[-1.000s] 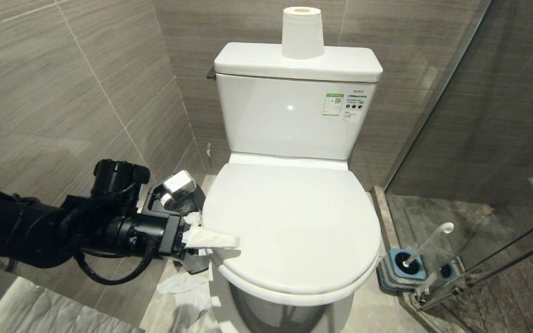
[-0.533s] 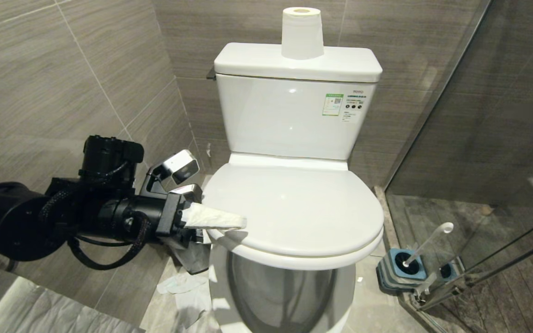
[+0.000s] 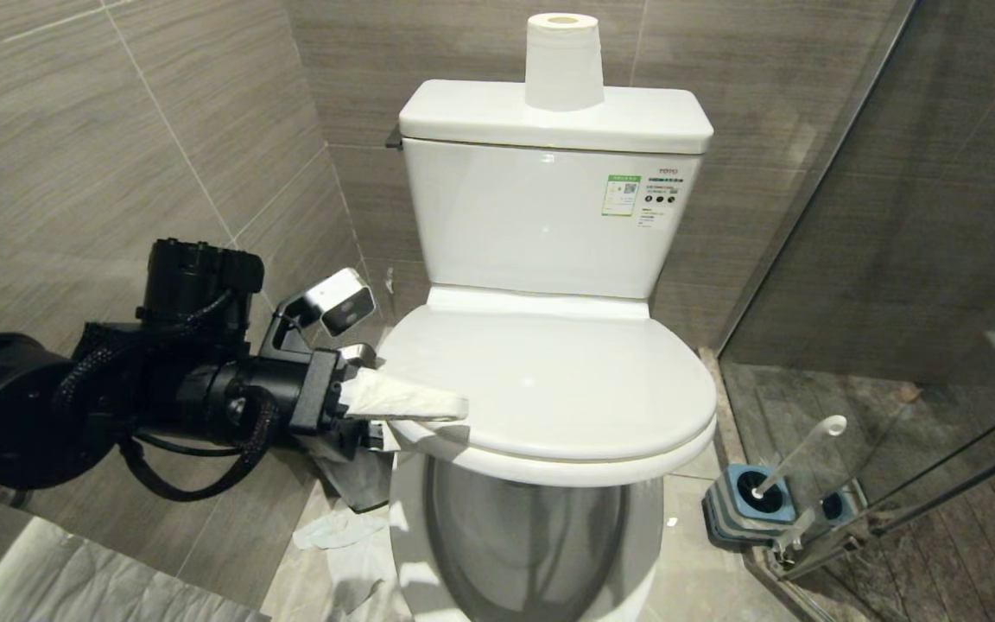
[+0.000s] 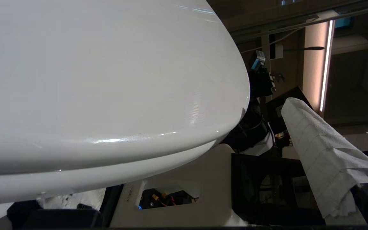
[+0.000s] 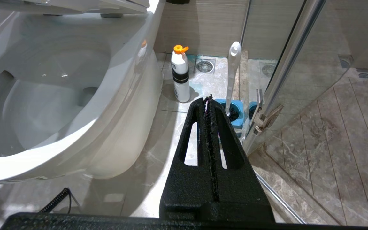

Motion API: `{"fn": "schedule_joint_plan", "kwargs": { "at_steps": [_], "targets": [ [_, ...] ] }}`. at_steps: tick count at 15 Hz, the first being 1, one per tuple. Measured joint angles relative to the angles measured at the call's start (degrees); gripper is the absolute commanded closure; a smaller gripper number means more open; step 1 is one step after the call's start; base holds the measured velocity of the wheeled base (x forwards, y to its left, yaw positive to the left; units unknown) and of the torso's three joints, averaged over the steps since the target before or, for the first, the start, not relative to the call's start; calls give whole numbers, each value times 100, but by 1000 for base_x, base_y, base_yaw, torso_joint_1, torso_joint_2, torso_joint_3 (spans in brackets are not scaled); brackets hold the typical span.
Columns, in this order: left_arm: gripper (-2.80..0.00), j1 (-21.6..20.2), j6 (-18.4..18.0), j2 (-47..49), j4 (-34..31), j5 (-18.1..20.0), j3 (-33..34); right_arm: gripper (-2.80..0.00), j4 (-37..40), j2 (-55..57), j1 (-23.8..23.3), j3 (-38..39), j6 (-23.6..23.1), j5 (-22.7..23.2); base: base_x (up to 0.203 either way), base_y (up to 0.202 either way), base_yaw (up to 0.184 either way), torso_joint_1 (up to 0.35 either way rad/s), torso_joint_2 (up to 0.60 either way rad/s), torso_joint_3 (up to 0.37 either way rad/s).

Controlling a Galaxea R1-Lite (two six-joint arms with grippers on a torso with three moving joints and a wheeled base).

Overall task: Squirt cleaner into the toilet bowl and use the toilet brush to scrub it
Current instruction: Use the left hand to lift the toilet lid slightly

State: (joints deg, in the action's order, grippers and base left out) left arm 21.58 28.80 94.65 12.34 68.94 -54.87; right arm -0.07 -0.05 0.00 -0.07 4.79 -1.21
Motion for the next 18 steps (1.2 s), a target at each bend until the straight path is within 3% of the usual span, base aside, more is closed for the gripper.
{"fn": "schedule_joint_plan", "kwargs": {
  "at_steps": [14,18],
  "targets": [
    [-280,91,361,-147,-10,-171,-652,0,0,0,0,0,1,-3,0,0,0,0,0,0],
    [-280,91,712,-130,-7,-192,-1064,0,-2,0,0,0,0,0,0,0,0,0,0,0]
  ]
}}
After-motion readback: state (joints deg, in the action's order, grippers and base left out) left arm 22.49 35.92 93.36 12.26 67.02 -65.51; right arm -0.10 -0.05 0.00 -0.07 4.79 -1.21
